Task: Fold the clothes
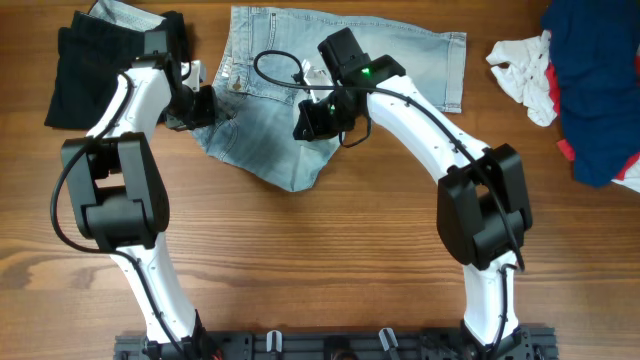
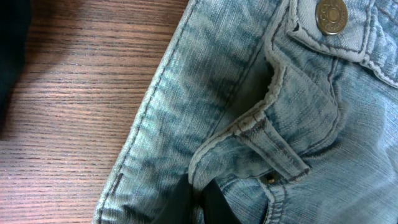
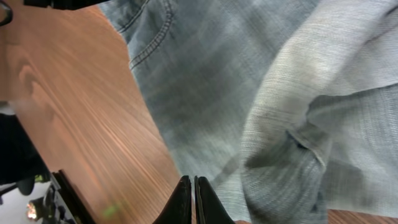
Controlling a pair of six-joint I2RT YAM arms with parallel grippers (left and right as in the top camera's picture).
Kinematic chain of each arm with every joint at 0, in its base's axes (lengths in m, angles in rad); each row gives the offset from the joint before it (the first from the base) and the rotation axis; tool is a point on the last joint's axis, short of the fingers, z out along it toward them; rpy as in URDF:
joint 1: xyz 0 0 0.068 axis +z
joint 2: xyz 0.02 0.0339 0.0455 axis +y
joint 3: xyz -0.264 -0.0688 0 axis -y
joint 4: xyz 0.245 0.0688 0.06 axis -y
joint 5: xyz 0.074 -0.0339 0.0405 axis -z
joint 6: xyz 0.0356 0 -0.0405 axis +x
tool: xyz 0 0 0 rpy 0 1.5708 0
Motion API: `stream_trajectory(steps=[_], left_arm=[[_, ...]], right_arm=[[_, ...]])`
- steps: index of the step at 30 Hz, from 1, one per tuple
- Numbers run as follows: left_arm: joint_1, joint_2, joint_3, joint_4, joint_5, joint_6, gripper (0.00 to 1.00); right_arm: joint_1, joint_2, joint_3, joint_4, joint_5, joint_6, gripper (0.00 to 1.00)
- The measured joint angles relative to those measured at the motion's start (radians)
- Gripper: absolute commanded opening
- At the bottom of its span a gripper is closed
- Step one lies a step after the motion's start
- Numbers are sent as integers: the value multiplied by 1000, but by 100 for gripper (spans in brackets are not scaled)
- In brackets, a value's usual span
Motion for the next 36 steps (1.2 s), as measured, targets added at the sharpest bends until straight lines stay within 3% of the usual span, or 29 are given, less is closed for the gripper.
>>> stream_trajectory(steps=[10, 20, 25, 36], left_arm=[[0, 0, 0, 0, 0, 0, 4], [0, 0, 0, 2, 0, 0, 4], [0, 0, 0, 5, 0, 0, 4], [0, 0, 0, 5, 0, 0, 4]], right_arm=[[-108, -13, 0, -2, 146, 48, 4], [-49, 36, 0, -32, 160, 55, 4], [-41, 36, -1, -122, 161, 9, 4], [86, 36, 8, -138, 166, -183, 5]])
